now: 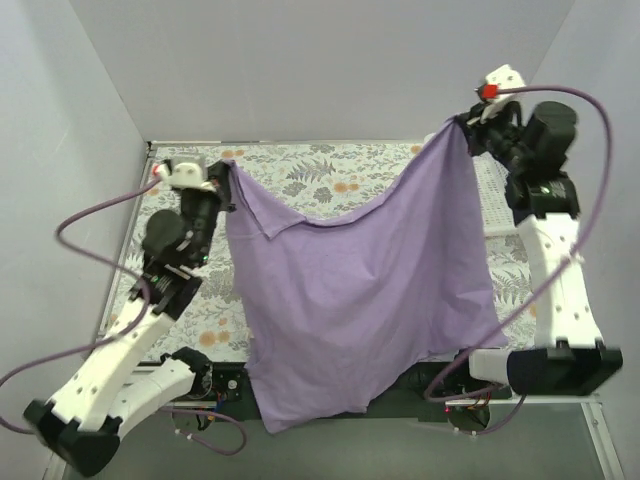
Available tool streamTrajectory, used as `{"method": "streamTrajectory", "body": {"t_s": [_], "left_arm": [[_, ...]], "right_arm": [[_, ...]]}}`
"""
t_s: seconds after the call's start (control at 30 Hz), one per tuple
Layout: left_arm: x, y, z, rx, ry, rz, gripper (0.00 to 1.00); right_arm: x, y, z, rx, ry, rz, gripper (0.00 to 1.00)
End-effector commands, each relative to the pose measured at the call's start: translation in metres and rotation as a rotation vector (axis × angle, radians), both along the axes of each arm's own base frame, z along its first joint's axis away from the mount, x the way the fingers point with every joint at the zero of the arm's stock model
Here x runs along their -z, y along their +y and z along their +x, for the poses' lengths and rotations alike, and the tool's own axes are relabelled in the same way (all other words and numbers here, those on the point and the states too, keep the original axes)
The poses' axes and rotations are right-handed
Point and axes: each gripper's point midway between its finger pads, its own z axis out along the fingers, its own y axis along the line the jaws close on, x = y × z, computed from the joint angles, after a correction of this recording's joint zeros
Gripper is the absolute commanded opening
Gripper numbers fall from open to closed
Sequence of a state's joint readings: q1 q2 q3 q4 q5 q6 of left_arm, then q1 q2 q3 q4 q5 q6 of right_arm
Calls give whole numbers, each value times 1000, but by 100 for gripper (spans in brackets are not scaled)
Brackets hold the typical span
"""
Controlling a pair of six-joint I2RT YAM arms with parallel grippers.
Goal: Fold and stack the t-shirts
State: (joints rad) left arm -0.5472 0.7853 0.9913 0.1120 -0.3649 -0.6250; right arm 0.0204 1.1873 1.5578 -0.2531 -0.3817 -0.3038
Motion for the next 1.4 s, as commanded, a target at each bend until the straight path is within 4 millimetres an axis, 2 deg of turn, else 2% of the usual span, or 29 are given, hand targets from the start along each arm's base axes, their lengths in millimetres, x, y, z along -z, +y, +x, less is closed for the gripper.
{"method": "streamTrajectory", "body": {"t_s": [0.0, 0.03, 0.07, 0.1, 0.17, 0.27, 0.37, 0.4, 0.47, 0.53, 0.57, 0.6, 0.63, 0.67, 0.73, 0.77, 0.87, 0.93, 0.97, 1.0, 1.03, 1.07, 1.1, 1.13, 1.2, 1.23, 1.27, 1.3, 1.37], "left_arm": [[44, 16, 46, -118, 51, 20, 0], [76, 12, 69, -71, 134, -44, 0], [101, 46, 85, -133, 179, -77, 0], [117, 46, 92, -78, 206, -89, 0], [139, 62, 97, -74, 209, -106, 0], [134, 30, 82, 110, 164, 62, 0], [120, 9, 56, 235, 139, 135, 0], [101, 5, 39, 265, 83, 148, 0], [90, -14, 12, 392, 49, 190, 0], [61, -25, -24, 473, -37, 234, 0], [61, -37, -43, 562, -34, 270, 0], [55, -41, -58, 598, -55, 295, 0], [31, -43, -85, 616, -141, 346, 0], [38, -54, -110, 723, -136, 399, 0], [17, -57, -157, 775, -259, 481, 0], [15, -61, -183, 832, -296, 518, 0], [-19, -62, -217, 872, -372, 511, 0], [-46, -57, -197, 803, -358, 407, 0], [-77, -44, -185, 708, -328, 255, 0], [-81, -31, -122, 590, -168, 90, 0], [-89, 7, -68, 330, -57, -90, 0], [-75, 13, -42, 267, 130, -151, 0], [-22, 7, 31, 226, 374, -170, 0], [7, -4, 50, 264, 511, -182, 0], [84, -19, 66, 320, 783, -261, 0], [103, -11, 66, 340, 827, -318, 0], [108, -22, 62, 449, 810, -347, 0], [133, -23, 49, 452, 843, -399, 0], [136, -22, 41, 459, 818, -401, 0]], "right_arm": [[65, 19, 58, -64, 103, 20, 1], [81, 26, 67, -81, 125, -13, 1], [96, 32, 72, -120, 150, -30, 1], [120, 40, 77, -174, 194, -52, 1], [138, 59, 62, -343, 174, -132, 1], [158, 79, 26, -553, 173, -220, 1], [159, 86, -8, -663, 169, -265, 1], [147, 86, -23, -676, 135, -285, 1], [134, 85, -49, -710, 100, -334, 1], [104, 81, -75, -688, 1, -393, 1], [87, 77, -88, -667, -28, -422, 1], [66, 74, -108, -643, -103, -461, 1], [52, 71, -120, -625, -162, -503, 1], [21, 64, -146, -570, -256, -550, 1], [-13, 58, -173, -502, -380, -602, 1], [-44, 52, -199, -443, -482, -632, 1], [-102, 41, -227, -318, -597, -586, 1], [-158, 33, -230, -220, -660, -392, 1], [-170, 10, -188, -64, -600, -282, 1], [-194, -2, -174, 10, -572, -122, 1], [-189, -12, -144, 74, -453, -78, 1], [-146, -18, -53, 115, -230, -77, 1], [-128, -21, -39, 99, -152, -66, 1], [-74, -32, -9, 114, -9, -83, 1], [-38, -27, -18, 69, 53, -131, 1], [5, -26, -14, 52, 150, -141, 1], [15, -24, -29, 35, 156, -156, 1], [30, -25, -34, 26, 161, -203, 1], [60, -18, -55, -28, 181, -234, 1]]}}
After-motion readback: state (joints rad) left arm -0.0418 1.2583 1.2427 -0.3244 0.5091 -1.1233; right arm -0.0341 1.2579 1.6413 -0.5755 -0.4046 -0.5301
